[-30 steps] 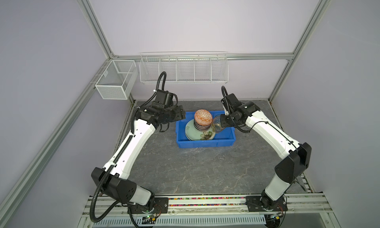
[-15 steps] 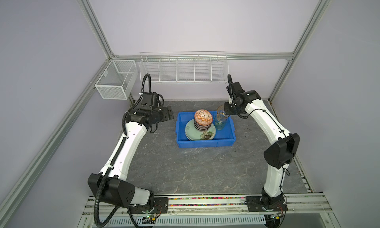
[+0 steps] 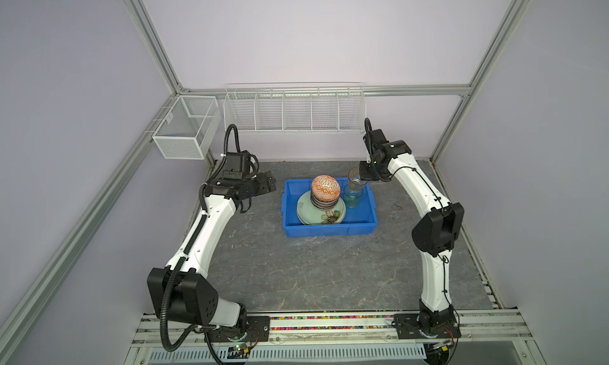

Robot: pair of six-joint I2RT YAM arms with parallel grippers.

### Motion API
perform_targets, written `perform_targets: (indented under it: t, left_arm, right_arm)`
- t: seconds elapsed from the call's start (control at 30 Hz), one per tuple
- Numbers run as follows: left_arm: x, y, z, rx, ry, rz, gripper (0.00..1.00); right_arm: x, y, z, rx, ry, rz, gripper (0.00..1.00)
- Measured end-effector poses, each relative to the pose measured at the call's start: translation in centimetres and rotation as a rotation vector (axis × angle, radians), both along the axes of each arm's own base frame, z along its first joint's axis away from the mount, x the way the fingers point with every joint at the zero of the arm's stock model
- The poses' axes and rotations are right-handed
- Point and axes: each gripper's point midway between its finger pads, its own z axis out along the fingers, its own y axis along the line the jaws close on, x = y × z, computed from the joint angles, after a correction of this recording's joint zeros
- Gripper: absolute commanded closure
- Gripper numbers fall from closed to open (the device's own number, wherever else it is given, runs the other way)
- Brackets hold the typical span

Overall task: Place the mixed dishes into the plastic bin
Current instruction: 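Carry the yellow cup with the right gripper and lower it beside the green glass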

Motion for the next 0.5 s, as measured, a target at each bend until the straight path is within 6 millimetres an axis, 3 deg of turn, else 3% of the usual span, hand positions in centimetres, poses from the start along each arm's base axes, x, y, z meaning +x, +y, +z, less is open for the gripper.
perform_targets:
  t: [0.5]
  left_arm:
    - [0.4, 0.6, -0.3, -0.046, -0.002, 0.015, 0.09]
  right_arm:
    - [0.1, 0.4, -3.5, 0.003, 0.079, 0.009, 0.93]
